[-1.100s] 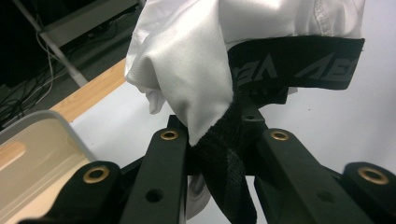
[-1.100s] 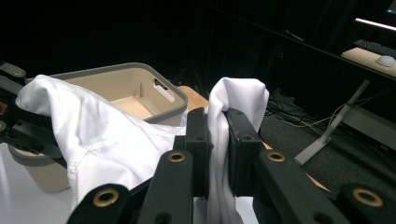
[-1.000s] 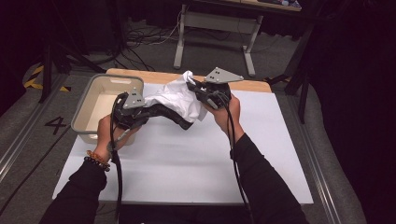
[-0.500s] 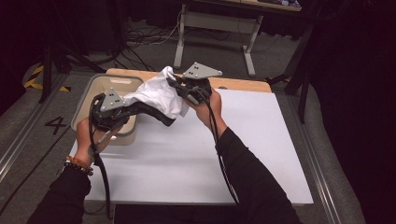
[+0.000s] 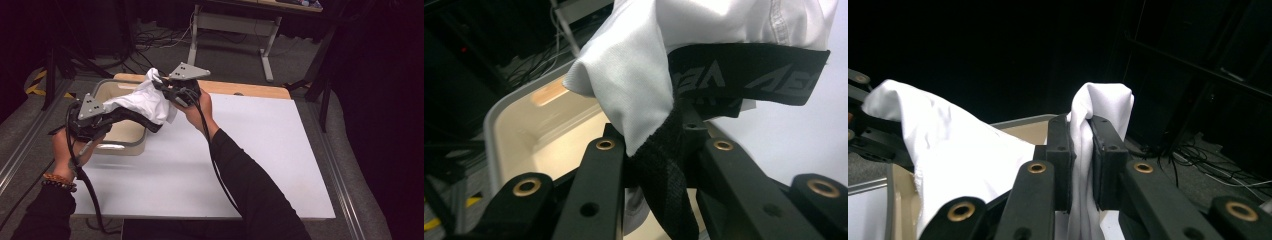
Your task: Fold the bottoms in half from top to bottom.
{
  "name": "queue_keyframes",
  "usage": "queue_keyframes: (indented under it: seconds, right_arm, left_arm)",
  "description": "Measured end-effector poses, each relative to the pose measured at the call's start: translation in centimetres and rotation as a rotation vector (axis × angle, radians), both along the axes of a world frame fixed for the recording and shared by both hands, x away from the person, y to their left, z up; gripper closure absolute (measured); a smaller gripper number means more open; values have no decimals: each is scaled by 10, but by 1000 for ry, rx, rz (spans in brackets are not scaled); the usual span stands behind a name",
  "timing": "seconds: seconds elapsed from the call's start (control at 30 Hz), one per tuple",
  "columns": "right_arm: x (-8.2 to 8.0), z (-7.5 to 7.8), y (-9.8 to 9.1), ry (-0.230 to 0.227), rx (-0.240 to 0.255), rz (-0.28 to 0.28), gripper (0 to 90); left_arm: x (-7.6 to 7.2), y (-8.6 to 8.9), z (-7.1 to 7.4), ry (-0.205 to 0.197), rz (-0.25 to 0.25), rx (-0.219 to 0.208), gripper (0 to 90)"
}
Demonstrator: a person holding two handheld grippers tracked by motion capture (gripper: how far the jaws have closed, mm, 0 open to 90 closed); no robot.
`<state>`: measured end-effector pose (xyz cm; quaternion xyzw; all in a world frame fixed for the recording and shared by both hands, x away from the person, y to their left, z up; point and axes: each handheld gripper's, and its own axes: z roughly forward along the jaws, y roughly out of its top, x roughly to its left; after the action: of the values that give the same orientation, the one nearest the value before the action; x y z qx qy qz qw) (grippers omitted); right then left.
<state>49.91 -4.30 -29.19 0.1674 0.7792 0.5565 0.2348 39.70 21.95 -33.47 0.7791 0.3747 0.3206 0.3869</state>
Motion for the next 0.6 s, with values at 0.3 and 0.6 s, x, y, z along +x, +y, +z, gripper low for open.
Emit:
queue_keyframes:
  seconds: [0.3, 0.6]
  right_arm:
    - [12, -7, 33, 57, 5, 17, 811]
    - [26, -32, 68, 114, -27, 18, 810]
  left_arm:
    - [0, 31, -4, 26, 58, 9, 786]
    - [5, 55, -19, 78, 121, 8, 786]
